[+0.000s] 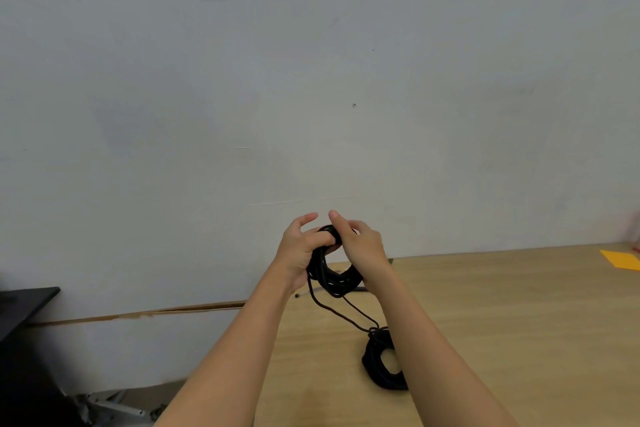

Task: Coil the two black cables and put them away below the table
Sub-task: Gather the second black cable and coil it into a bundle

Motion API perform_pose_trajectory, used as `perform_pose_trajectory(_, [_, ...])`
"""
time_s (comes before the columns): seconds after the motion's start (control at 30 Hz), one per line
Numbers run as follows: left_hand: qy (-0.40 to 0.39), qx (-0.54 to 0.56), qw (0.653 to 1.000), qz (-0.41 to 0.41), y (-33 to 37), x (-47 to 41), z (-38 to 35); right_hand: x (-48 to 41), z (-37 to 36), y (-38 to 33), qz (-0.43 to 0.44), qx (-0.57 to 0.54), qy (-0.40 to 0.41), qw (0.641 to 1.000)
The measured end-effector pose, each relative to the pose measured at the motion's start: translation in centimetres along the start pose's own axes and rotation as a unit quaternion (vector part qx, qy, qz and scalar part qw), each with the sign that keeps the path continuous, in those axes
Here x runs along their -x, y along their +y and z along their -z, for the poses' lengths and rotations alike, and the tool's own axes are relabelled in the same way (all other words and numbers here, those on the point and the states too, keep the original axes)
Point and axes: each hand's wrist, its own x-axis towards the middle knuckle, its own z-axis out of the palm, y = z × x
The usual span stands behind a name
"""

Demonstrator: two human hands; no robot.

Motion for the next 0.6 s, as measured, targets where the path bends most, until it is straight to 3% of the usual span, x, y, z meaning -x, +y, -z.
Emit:
perform_pose_trajectory(0.1, [-0.004, -0.013, 1.0, 0.001, -0.1, 0.0, 0.0, 0.6, 0.9, 0.1, -0.005, -0.04, -0.121, 0.992])
perform_pose_trajectory(0.23, [-0.006, -0.014, 1.0, 0.013, -0.4, -0.2, 0.2, 0.5, 1.2, 0.9, -0.01, -0.037, -0.161, 0.986])
perform_pose_trajectory(0.47, [0.047, 0.024, 0.999, 0.008, -0.8, -0.3, -0.3, 0.5, 0.6, 0.1, 0.04, 0.014, -0.027, 0.999])
perform_pose_trajectory(0.6, [-0.003, -0.095, 0.991, 0.095, -0.1, 0.0, -0.8, -0.2, 0.5, 0.4, 0.069, 0.108, 0.021, 0.992])
